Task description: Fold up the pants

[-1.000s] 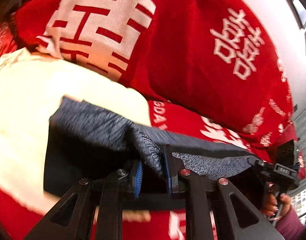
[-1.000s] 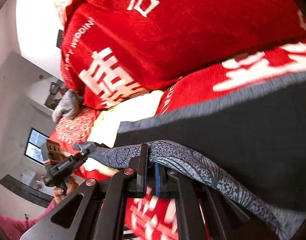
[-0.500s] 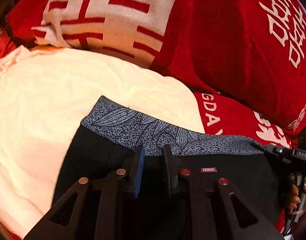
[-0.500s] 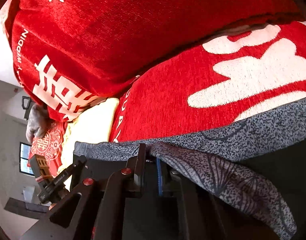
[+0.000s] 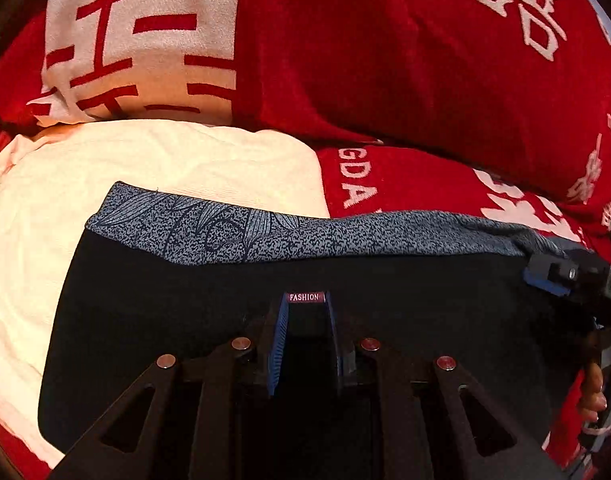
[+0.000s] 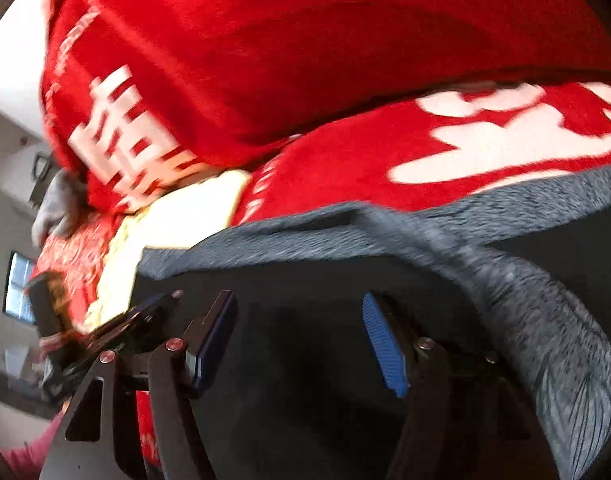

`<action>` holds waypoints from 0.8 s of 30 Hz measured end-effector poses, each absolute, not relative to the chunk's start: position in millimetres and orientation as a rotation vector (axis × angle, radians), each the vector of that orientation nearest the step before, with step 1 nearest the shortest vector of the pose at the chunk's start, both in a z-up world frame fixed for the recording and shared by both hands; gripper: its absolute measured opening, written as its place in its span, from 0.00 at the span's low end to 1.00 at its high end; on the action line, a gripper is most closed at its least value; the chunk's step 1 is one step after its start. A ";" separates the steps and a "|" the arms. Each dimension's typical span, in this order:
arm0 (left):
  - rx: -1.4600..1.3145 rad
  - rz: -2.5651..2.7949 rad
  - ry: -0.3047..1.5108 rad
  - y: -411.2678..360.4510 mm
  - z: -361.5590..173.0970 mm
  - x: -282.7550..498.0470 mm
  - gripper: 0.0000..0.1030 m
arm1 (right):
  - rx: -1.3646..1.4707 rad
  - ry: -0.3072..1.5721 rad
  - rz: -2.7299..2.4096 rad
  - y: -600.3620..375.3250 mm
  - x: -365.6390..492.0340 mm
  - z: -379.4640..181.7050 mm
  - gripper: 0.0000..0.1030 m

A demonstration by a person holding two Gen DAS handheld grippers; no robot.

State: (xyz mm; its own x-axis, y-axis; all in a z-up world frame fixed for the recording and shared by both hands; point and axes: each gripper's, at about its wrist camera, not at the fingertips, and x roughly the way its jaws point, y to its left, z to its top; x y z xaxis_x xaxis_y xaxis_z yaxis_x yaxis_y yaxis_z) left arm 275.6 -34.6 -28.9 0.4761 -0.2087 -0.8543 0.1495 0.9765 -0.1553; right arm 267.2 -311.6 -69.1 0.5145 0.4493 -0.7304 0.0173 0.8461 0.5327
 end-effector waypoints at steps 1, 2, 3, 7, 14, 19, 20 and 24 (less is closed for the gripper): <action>-0.048 -0.212 1.054 -36.5 -28.2 275.8 0.20 | 0.537 0.988 0.241 -317.8 268.3 -68.6 0.65; -0.031 -0.206 1.055 -38.5 -27.5 275.3 0.20 | 0.561 0.979 0.230 -321.2 269.1 -68.4 0.66; -0.014 -0.198 1.057 -39.9 -26.9 274.4 0.20 | 0.596 0.973 0.229 -324.5 270.1 -68.8 0.66; -0.021 -0.178 1.056 -38.3 -19.4 263.6 0.20 | 0.585 0.970 0.240 -322.3 261.8 -57.3 0.82; -0.023 -0.151 1.000 -34.5 -2.6 223.2 0.86 | 0.511 0.893 0.319 -313.5 209.0 -12.5 1.00; 0.056 -0.169 0.955 -43.0 7.5 178.8 0.86 | 0.576 0.888 0.345 -327.5 153.0 -9.5 1.00; 0.072 -0.176 0.961 -46.5 7.3 169.7 0.86 | 0.597 0.891 0.344 -332.4 137.9 -12.1 1.00; 0.123 -0.223 0.979 -64.0 6.1 136.5 0.86 | 0.588 0.887 0.267 -348.3 85.6 -16.0 1.00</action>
